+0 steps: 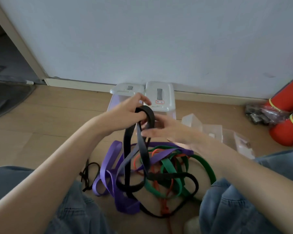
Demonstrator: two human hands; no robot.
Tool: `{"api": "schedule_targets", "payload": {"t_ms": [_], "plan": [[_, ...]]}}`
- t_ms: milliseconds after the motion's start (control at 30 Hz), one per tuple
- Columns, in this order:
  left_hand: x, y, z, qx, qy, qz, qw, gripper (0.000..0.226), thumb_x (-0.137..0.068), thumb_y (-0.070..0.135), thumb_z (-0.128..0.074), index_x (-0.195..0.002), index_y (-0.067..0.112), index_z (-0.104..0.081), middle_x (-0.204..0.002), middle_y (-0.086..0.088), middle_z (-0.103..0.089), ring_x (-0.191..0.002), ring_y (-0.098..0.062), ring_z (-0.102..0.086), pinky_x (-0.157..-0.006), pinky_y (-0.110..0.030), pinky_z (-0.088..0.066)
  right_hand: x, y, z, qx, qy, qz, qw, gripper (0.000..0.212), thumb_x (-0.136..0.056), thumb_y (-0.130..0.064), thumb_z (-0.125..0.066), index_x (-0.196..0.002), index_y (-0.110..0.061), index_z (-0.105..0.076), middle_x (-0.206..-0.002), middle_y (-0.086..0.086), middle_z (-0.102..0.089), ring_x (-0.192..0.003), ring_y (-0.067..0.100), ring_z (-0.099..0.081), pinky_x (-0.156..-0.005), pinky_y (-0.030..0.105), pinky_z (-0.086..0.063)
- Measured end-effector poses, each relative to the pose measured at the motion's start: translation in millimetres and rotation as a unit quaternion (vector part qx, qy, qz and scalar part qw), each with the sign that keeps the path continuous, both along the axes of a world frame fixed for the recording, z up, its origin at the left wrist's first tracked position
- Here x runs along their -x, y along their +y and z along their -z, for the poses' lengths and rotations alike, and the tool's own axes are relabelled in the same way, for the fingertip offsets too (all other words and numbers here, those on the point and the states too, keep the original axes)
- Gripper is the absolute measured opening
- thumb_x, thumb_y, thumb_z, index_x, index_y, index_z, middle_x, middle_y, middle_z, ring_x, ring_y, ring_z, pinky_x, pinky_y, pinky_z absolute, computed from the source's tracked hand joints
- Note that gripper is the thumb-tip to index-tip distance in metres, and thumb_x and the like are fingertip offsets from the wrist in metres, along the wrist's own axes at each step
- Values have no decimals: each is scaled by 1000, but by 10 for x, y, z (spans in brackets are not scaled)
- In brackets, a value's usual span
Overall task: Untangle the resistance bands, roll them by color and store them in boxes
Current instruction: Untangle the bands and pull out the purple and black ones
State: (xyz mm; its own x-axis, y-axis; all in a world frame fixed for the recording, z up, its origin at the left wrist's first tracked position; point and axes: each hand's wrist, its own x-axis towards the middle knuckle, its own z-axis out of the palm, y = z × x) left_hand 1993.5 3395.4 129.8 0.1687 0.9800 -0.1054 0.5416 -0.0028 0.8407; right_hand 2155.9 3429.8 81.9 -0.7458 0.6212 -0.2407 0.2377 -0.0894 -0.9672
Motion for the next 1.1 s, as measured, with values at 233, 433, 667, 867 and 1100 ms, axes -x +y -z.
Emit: {"api": "schedule_targets", "payload": {"t_ms": [233,433,667,867,1100], "plan": [[-81,32,419,86,-208,-13,974,34,-89,12,-58,-122,11,-51,-118,-10,-62,-113,-22,-58,-100,-34,-45,-1,123,-353,158,288,180,927,4,-78,-16,-62,-77,-13,-62,-64,-2,-62,-70,16,-64,-88,41,-50],[-316,-59,888,140,-268,23,953,26,-82,5,-65,-105,17,-63,-102,3,-71,-98,-11,-65,-85,-24,-49,-48,185,-511,238,413,248,843,9,-87,-16,-54,-83,-8,-53,-84,8,-58,-81,20,-64,-91,41,-52],[-100,20,770,206,-286,-59,934,9,-88,5,-52,-91,7,-61,-80,-7,-68,-73,-16,-67,-67,-26,-56,-298,431,-481,123,293,367,874,13,-87,-18,-62,-84,-6,-58,-81,7,-59,-74,20,-62,-82,39,-56],[213,85,135,117,-177,-121,970,10,-90,10,-49,-81,10,-53,-59,0,-58,-48,-5,-57,-48,-18,-49,-313,293,-157,-122,-282,165,937,76,-82,-34,-69,-143,-12,-30,-148,7,-31,-131,22,-36,-104,30,-31],[397,-30,-234,202,77,86,972,12,-82,13,-59,-90,3,-60,-69,0,-62,-58,-7,-59,-54,-16,-47,253,-27,-74,-222,-82,-54,970,96,-68,-25,-82,-145,-24,-24,-144,-8,-37,-131,1,-32,-107,18,-27]]}}
